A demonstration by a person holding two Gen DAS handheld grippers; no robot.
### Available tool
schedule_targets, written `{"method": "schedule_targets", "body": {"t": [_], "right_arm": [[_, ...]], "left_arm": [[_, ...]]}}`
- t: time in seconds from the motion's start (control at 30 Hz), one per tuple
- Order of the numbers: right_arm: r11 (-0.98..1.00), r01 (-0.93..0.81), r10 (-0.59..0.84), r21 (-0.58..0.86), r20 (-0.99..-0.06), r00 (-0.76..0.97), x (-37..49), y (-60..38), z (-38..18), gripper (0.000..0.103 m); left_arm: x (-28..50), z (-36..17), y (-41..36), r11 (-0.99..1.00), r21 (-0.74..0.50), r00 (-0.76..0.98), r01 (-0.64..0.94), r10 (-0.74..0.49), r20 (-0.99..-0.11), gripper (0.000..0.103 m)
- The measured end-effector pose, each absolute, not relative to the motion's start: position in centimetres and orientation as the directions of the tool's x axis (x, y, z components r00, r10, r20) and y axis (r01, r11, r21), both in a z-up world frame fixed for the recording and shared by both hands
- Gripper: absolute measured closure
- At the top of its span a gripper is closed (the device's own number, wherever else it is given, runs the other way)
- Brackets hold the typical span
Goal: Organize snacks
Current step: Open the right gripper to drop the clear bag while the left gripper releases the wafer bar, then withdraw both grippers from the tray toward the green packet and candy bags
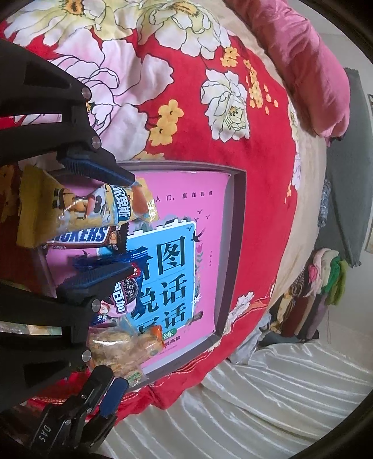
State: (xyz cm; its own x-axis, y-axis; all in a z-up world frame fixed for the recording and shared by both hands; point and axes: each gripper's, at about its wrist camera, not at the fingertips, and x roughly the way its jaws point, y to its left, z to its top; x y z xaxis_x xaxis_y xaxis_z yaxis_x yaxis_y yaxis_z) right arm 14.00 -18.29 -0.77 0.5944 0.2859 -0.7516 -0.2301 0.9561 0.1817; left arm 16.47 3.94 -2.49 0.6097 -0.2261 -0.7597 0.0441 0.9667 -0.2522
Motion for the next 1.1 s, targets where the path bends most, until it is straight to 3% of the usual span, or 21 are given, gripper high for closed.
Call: {"method": "schedule_targets", "body": {"t": [0.17, 0.3, 0.6, 0.7, 1.1], "right_arm": [[0.955, -0.233, 0.288, 0.182, -0.749, 0.597, 13.8, -18.2, -0.6, 0.041], [0.955, -0.237, 0.286, 0.176, -0.748, 0.599, 13.7, -18.1, -0.5, 0.041], [0.955, -0.239, 0.288, 0.175, -0.738, 0.610, 13.3, -18.4, -0.2, 0.037], [0.954, -0.242, 0.292, 0.177, -0.734, 0.613, 13.2, -18.5, 0.0, 0.036], [0.955, -0.239, 0.290, 0.175, -0.719, 0.631, 12.6, -19.1, 0.8, 0.034]], "left_arm": [[16.4, -2.2, 4.0, 0.968, -0.246, 0.613, 0.042, -0.219, -0.759, 0.044], [16.2, -1.9, 4.0, 0.968, -0.247, 0.619, 0.051, -0.225, -0.753, 0.034], [16.1, -1.5, 3.9, 0.967, -0.248, 0.612, 0.059, -0.231, -0.756, 0.033], [15.8, -1.2, 3.9, 0.964, -0.255, 0.609, 0.071, -0.244, -0.755, 0.028], [13.9, 0.6, 4.0, 0.958, -0.269, 0.631, 0.098, -0.269, -0.727, 0.027]]}}
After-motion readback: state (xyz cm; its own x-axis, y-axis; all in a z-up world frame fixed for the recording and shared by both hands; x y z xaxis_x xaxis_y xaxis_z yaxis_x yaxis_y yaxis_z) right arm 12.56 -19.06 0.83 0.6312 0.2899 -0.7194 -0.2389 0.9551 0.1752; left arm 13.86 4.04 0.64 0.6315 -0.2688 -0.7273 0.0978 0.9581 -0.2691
